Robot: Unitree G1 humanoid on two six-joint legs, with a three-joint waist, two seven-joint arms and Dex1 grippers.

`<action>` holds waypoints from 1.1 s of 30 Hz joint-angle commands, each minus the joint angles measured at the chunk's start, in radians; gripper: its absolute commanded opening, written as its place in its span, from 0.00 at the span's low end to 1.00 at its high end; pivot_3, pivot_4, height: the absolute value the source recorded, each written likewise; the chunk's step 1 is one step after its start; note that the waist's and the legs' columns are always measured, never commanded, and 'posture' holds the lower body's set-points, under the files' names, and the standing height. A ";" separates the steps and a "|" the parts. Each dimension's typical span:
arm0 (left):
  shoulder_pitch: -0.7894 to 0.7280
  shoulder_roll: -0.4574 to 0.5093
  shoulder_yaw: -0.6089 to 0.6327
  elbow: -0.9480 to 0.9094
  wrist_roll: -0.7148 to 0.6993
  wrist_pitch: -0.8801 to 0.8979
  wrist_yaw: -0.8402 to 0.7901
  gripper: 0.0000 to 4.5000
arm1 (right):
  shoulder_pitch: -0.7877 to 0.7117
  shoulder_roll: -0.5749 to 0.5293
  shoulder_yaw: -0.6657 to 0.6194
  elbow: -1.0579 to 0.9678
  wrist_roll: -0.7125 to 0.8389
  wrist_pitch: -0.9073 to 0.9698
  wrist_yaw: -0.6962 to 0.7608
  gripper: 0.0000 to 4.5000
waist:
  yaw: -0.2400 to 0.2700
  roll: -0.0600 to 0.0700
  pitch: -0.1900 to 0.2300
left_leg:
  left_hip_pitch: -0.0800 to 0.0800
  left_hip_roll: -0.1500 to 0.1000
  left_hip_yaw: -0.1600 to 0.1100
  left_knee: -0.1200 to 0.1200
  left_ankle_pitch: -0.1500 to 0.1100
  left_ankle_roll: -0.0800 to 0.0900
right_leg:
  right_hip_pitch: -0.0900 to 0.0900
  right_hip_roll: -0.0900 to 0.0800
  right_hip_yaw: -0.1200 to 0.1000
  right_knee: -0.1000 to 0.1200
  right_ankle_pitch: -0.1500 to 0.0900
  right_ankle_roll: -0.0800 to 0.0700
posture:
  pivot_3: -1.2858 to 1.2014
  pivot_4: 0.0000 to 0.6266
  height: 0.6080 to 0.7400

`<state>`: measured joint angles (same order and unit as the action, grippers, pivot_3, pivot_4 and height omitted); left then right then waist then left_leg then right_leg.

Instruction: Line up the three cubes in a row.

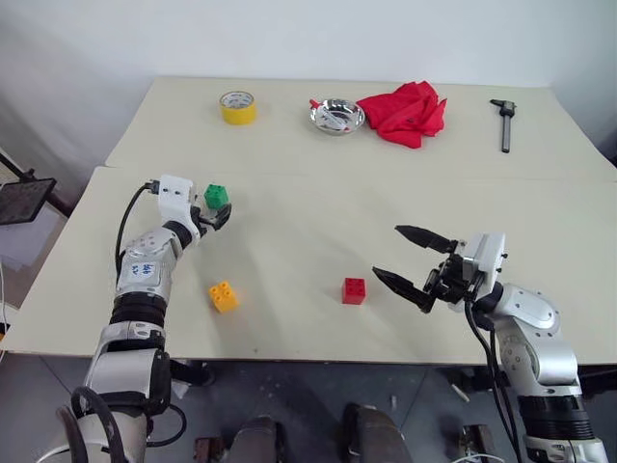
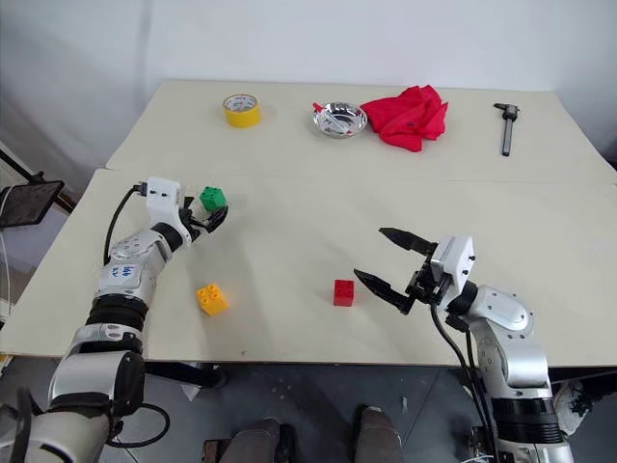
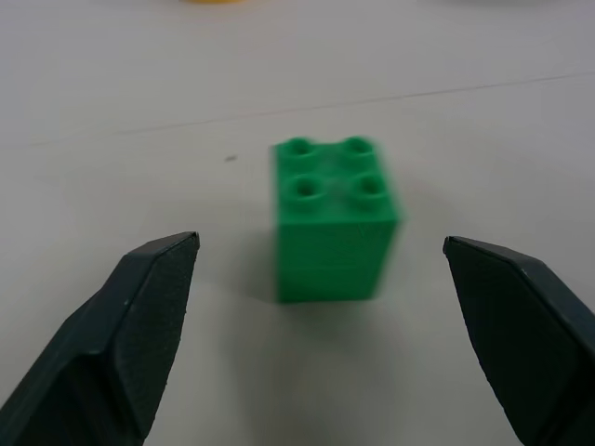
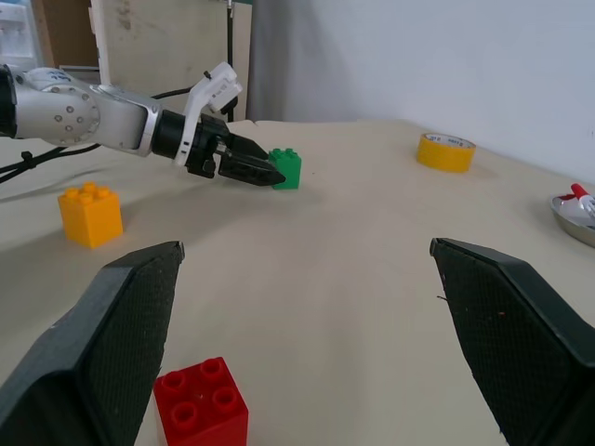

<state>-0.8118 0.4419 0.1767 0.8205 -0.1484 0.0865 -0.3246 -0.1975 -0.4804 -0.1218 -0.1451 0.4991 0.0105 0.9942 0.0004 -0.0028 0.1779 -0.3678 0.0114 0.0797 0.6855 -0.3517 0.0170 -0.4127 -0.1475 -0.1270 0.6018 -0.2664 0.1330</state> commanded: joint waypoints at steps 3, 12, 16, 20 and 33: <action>-0.045 0.000 0.015 0.048 -0.010 -0.066 -0.037 0.62 | 0.019 -0.005 -0.021 -0.042 0.015 0.000 -0.024 1.00 | 0.002 0.000 0.000 | 0.000 0.000 0.000 0.000 0.000 0.000 | 0.000 0.000 0.000 0.000 0.000 0.000 | 0.52 0.24 1.00; -0.020 0.068 0.025 -0.145 -0.234 -0.079 -0.652 0.32 | 0.048 -0.018 -0.022 -0.069 0.016 0.008 -0.030 1.00 | -0.002 -0.001 0.000 | -0.001 0.000 0.000 0.001 0.000 0.000 | 0.000 0.000 -0.001 0.000 0.000 0.000 | 0.52 0.24 1.00; 0.058 0.184 -0.129 -0.385 -0.258 0.005 -1.040 0.32 | 0.075 -0.041 -0.043 -0.081 0.022 0.014 -0.028 1.00 | -0.006 -0.001 0.000 | -0.001 0.001 0.000 0.001 0.000 0.000 | -0.001 0.001 -0.001 0.000 0.000 0.000 | 0.52 0.24 1.00; 0.093 0.173 -0.253 -0.472 -0.195 -0.017 -1.108 0.32 | 0.126 -0.078 -0.059 -0.098 0.030 0.020 0.001 1.00 | 0.007 0.002 -0.001 | 0.001 0.000 0.000 0.004 0.000 0.000 | 0.003 0.001 0.000 0.000 0.000 0.000 | 0.52 0.24 1.00; 0.119 0.045 -0.388 -0.409 0.004 -0.114 -0.947 0.32 | 0.232 -0.140 -0.099 -0.144 0.048 0.033 0.015 1.00 | 0.023 0.000 0.000 | -0.002 0.001 0.003 0.012 -0.003 0.005 | 0.003 0.001 0.004 0.000 0.000 0.000 | 0.52 0.24 1.00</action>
<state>-0.6886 0.4836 -0.2149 0.4071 -0.1554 -0.0230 -1.2879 0.0273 -0.6195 -0.2046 -0.2421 0.5288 0.0448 1.0150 0.0231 -0.0026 0.1779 -0.3696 0.0123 0.0828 0.6975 -0.3548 0.0217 -0.4102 -0.1469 -0.1226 0.6019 -0.2665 0.1327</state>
